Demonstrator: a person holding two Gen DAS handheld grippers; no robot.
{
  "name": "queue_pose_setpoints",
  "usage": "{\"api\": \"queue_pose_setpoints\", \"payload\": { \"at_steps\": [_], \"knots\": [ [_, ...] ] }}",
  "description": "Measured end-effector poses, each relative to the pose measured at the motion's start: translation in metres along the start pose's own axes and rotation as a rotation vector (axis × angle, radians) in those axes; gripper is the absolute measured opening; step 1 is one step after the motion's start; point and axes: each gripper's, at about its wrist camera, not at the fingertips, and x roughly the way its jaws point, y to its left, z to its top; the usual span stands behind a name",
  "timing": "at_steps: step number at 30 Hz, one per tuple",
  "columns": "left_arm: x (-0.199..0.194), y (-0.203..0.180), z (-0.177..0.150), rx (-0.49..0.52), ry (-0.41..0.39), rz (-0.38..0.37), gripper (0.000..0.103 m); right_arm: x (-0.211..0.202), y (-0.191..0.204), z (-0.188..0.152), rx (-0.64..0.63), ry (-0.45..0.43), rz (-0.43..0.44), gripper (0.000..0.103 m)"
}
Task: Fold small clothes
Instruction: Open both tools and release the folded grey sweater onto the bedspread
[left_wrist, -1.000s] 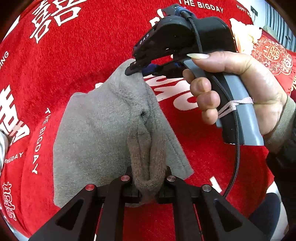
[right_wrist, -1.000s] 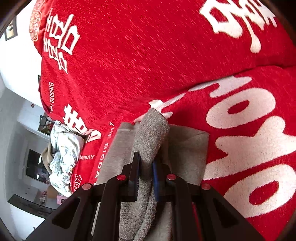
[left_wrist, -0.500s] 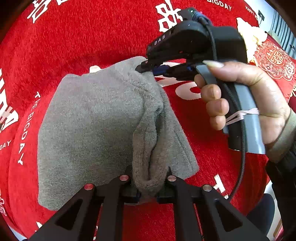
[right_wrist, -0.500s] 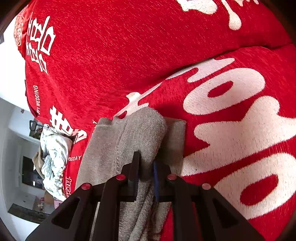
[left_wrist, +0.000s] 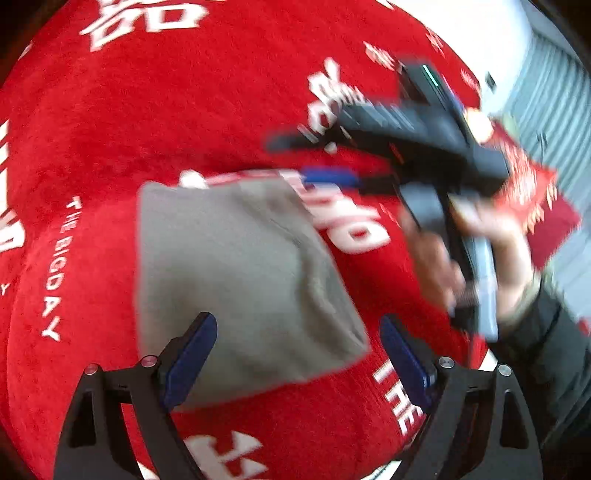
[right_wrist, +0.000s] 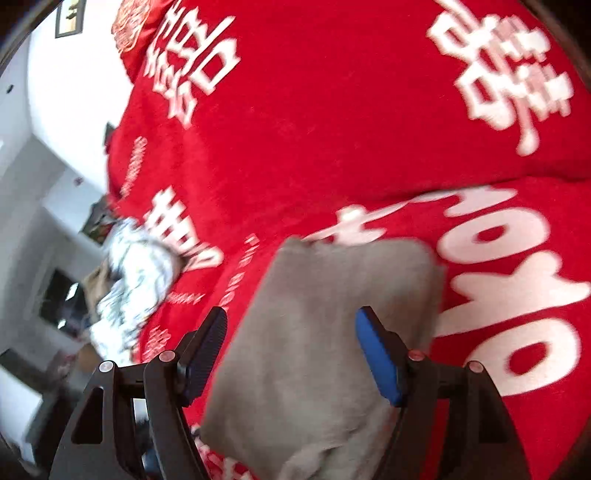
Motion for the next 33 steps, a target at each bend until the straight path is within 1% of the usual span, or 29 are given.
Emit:
{"api": "queue_pose_setpoints", "payload": {
  "at_steps": [1, 2, 3, 4, 5, 6, 7, 8, 9, 10, 12, 13, 14, 15, 17, 18, 19, 21, 22, 23, 25, 26, 27, 28, 29, 30, 31, 32, 33],
  "knots": [
    [0.000, 0.014, 0.006, -0.041, -0.006, 0.017, 0.091, 0.007, -0.003, -0.002, 0.019, 0.027, 0.030, 0.076],
    [0.002, 0.025, 0.011, -0.079, -0.004, 0.036, 0.091, 0.013, -0.005, -0.004, 0.034, 0.046, 0.037, 0.076],
    [0.010, 0.044, 0.018, -0.131, 0.008, 0.077, 0.091, 0.022, -0.012, -0.009, 0.058, 0.072, 0.024, 0.076],
    [0.019, 0.056, 0.022, -0.152, 0.023, 0.114, 0.091, 0.030, -0.021, -0.012, 0.084, 0.096, -0.002, 0.076],
    [0.029, 0.066, 0.025, -0.169, 0.047, 0.171, 0.091, 0.034, -0.027, -0.015, 0.094, 0.103, -0.021, 0.074],
    [0.040, 0.077, 0.026, -0.185, 0.078, 0.237, 0.091, 0.038, -0.037, -0.018, 0.093, 0.102, -0.065, 0.066],
    [0.053, 0.086, 0.024, -0.204, 0.108, 0.273, 0.091, 0.038, -0.044, -0.020, 0.097, 0.091, -0.084, 0.061],
    [0.061, 0.094, 0.021, -0.225, 0.136, 0.254, 0.091, 0.037, -0.049, -0.021, 0.110, 0.081, -0.080, 0.054],
    [0.068, 0.102, 0.017, -0.265, 0.166, 0.209, 0.091, 0.033, -0.054, -0.022, 0.141, 0.070, -0.062, 0.054],
    [0.069, 0.104, 0.016, -0.292, 0.172, 0.185, 0.091, 0.029, -0.054, -0.023, 0.151, 0.062, -0.061, 0.054],
    [0.060, 0.106, 0.018, -0.305, 0.146, 0.163, 0.091, 0.021, -0.043, -0.025, 0.112, 0.049, -0.101, 0.056],
    [0.054, 0.105, 0.020, -0.301, 0.119, 0.159, 0.091, 0.017, -0.034, -0.027, 0.082, 0.045, -0.111, 0.057],
    [0.048, 0.104, 0.023, -0.300, 0.088, 0.153, 0.091, 0.012, -0.024, -0.030, 0.046, 0.043, -0.100, 0.058],
    [0.045, 0.104, 0.026, -0.304, 0.073, 0.153, 0.091, 0.008, -0.011, -0.036, 0.005, 0.048, -0.060, 0.059],
    [0.048, 0.106, 0.028, -0.316, 0.078, 0.168, 0.091, 0.006, 0.003, -0.047, -0.041, 0.059, -0.017, 0.067],
    [0.053, 0.108, 0.030, -0.310, 0.090, 0.179, 0.091, 0.006, 0.011, -0.055, -0.071, 0.067, -0.018, 0.067],
    [0.060, 0.109, 0.028, -0.291, 0.111, 0.207, 0.091, 0.007, 0.013, -0.061, -0.084, 0.075, -0.033, 0.068],
    [0.070, 0.107, 0.022, -0.246, 0.147, 0.254, 0.092, 0.014, 0.005, -0.073, -0.081, 0.089, -0.098, 0.067],
    [0.072, 0.106, 0.018, -0.226, 0.150, 0.249, 0.092, 0.015, -0.001, -0.077, -0.071, 0.094, -0.119, 0.060],
    [0.071, 0.106, 0.016, -0.222, 0.139, 0.244, 0.092, 0.014, -0.007, -0.081, -0.057, 0.088, -0.125, 0.051],
    [0.067, 0.109, 0.016, -0.221, 0.138, 0.227, 0.092, 0.005, -0.012, -0.083, -0.037, 0.068, -0.132, 0.047],
    [0.062, 0.113, 0.018, -0.228, 0.137, 0.210, 0.092, 0.000, -0.012, -0.083, -0.032, 0.064, -0.136, 0.047],
    [0.057, 0.118, 0.019, -0.237, 0.131, 0.201, 0.092, -0.007, -0.011, -0.084, -0.037, 0.054, -0.151, 0.049],
    [0.050, 0.123, 0.021, -0.249, 0.120, 0.204, 0.092, -0.015, -0.008, -0.085, -0.056, 0.038, -0.196, 0.052],
    [0.043, 0.130, 0.023, -0.263, 0.102, 0.210, 0.092, -0.022, -0.007, -0.085, -0.073, 0.019, -0.288, 0.075],
    [0.038, 0.135, 0.024, -0.278, 0.091, 0.209, 0.092, -0.030, -0.008, -0.085, -0.082, -0.004, -0.367, 0.086],
    [0.035, 0.144, 0.025, -0.303, 0.090, 0.193, 0.092, -0.040, -0.011, -0.084, -0.084, -0.041, -0.431, 0.091],
    [0.035, 0.150, 0.026, -0.323, 0.099, 0.174, 0.092, -0.044, -0.015, -0.082, -0.075, -0.051, -0.434, 0.091],
    [0.039, 0.155, 0.026, -0.346, 0.124, 0.141, 0.092, -0.050, -0.022, -0.079, -0.036, -0.052, -0.408, 0.091]
  ]
}}
